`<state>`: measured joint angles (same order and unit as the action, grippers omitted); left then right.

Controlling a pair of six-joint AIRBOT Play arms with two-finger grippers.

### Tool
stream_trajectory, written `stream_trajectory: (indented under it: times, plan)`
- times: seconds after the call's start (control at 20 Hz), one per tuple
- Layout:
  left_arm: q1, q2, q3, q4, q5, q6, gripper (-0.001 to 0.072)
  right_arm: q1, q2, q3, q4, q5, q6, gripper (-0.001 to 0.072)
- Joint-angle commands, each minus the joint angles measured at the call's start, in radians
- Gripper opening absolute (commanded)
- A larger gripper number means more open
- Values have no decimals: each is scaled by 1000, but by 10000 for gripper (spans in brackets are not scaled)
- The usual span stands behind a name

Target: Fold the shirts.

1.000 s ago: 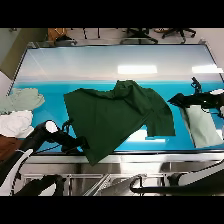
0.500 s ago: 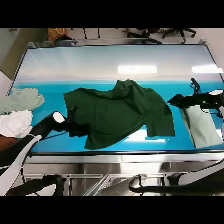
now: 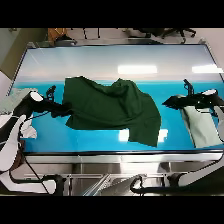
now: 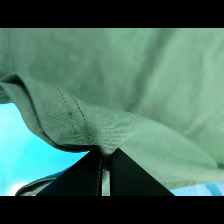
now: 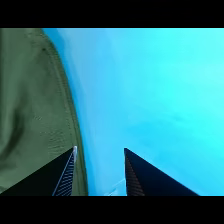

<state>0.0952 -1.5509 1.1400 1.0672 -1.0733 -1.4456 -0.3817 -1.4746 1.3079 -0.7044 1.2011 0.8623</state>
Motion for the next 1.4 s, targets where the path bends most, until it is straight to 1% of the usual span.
stream_trajectory:
  times: [0.0,0.1,0.15,0.2,0.25,0.4,0.5,0.6,0.7,0.85,0.95,1.1,1.25,1.3,1.35]
  plan:
    - [30,-132,150,4,-41,35,17,53,-2,0,0,50,25,363]
    - [31,-182,237,5,-113,35,19,79,-2,0,0,73,36,363]
    - [35,-193,270,15,-166,36,43,86,-2,0,0,88,44,363]
    - [41,-193,291,26,-217,35,358,91,-2,-2,0,112,44,362]
    - [54,-185,300,45,-268,33,601,91,-1,-10,0,137,48,362]
    - [102,-151,299,172,-357,34,600,90,19,-80,-4,199,55,361]
    - [134,-142,298,177,-365,56,600,90,47,-133,-29,159,55,362]
    - [147,-143,279,162,-348,90,600,90,55,-146,-45,138,55,362]
    - [146,-144,222,157,-290,139,601,90,55,-146,-44,138,55,362]
    - [149,-166,151,67,-191,239,600,91,55,-146,-44,139,55,362]
    - [155,-202,150,-27,-180,306,600,91,55,-146,-44,139,55,362]
    - [157,-263,150,-104,-229,385,600,95,55,-146,-44,138,55,362]
    - [157,-293,149,-101,-299,437,599,95,55,-146,-44,138,54,362]
    - [157,-292,149,-101,-312,451,556,95,55,-146,-44,138,54,362]
    - [157,-292,150,-101,-318,459,349,95,54,-146,-45,138,51,362]
